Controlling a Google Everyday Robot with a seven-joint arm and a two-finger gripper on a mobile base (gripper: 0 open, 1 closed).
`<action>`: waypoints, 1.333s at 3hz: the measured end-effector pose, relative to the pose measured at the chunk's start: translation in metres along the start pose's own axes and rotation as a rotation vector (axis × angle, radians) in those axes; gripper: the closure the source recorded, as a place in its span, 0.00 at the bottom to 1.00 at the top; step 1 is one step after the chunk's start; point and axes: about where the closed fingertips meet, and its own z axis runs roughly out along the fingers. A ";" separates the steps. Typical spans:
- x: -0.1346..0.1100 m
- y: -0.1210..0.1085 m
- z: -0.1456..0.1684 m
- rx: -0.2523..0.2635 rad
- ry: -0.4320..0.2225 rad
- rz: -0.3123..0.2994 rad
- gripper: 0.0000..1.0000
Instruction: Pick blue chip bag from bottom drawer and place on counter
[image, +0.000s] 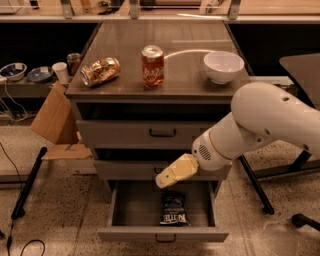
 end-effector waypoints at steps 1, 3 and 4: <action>0.001 -0.010 0.042 -0.054 0.015 0.023 0.00; 0.024 -0.036 0.170 -0.158 0.081 0.142 0.00; 0.040 -0.051 0.229 -0.184 0.089 0.229 0.00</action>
Offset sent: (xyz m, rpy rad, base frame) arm 0.0298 0.0459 -0.1798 0.1258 0.2265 -0.0240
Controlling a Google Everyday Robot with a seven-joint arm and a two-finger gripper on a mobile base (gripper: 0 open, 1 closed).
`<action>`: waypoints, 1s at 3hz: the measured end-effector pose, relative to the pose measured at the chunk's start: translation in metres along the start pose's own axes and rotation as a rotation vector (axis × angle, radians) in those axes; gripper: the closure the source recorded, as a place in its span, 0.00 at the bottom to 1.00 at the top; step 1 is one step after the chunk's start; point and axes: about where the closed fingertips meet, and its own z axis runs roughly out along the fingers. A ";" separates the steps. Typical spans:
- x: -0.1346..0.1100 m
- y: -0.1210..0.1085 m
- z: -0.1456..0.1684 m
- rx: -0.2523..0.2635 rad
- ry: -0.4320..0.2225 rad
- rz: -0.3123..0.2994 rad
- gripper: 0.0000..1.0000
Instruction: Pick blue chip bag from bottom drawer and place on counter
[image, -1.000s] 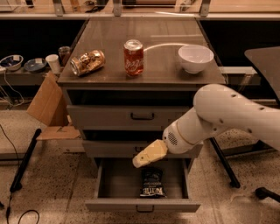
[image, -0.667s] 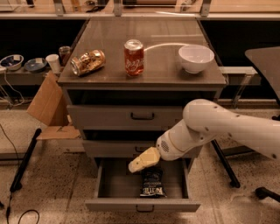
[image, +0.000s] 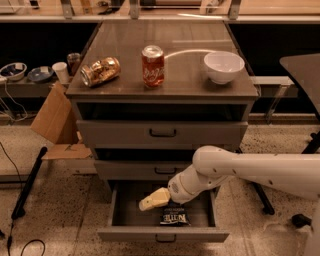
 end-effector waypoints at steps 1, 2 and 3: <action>0.004 -0.023 0.048 -0.054 -0.031 0.076 0.00; 0.001 -0.051 0.098 -0.132 -0.101 0.124 0.00; 0.000 -0.069 0.132 -0.161 -0.142 0.148 0.00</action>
Offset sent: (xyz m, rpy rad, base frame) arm 0.0208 0.0226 -0.1481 0.2268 0.0496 -0.1889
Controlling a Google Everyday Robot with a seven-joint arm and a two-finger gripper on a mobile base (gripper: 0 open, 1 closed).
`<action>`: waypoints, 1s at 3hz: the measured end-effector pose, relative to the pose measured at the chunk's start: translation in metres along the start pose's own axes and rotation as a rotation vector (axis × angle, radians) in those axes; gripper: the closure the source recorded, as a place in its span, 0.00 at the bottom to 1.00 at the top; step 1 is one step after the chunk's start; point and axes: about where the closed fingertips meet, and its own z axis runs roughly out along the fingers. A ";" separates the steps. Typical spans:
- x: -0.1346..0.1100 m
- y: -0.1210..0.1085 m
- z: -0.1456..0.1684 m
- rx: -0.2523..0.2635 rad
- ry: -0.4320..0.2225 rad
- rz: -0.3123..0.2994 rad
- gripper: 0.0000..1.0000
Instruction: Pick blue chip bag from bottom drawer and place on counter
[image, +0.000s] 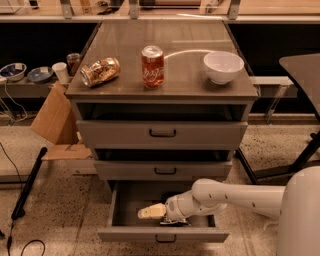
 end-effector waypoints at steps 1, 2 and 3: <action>-0.002 -0.003 0.003 0.002 -0.004 0.004 0.00; -0.014 -0.024 0.004 0.006 -0.037 0.009 0.00; -0.031 -0.057 0.003 0.019 -0.074 0.039 0.00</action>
Offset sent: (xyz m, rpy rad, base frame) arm 0.0481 -0.0332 -0.0370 0.0041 -0.0530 -0.0831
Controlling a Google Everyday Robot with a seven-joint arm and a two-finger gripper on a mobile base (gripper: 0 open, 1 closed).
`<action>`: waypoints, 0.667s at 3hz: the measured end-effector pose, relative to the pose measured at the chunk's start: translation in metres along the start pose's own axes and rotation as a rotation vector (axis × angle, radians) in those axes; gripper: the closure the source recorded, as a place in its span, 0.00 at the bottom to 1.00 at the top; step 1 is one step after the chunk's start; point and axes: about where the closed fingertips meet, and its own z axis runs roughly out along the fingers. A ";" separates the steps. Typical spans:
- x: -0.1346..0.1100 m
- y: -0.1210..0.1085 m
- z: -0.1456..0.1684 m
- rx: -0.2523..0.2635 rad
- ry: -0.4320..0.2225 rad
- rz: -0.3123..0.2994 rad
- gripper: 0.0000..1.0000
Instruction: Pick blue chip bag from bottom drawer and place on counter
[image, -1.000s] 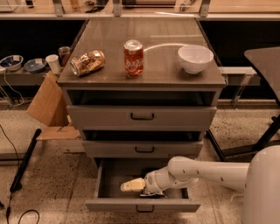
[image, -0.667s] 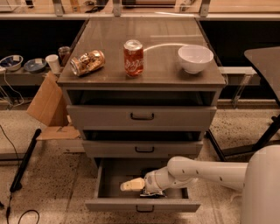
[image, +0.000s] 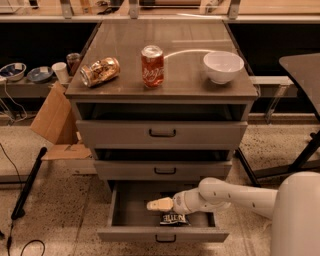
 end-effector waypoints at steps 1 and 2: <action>-0.020 -0.048 0.011 0.039 -0.004 0.054 0.00; -0.029 -0.081 0.021 0.075 0.009 0.090 0.00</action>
Offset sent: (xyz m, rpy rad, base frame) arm 0.0674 -0.0596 -0.0980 -0.1109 0.1025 -0.1007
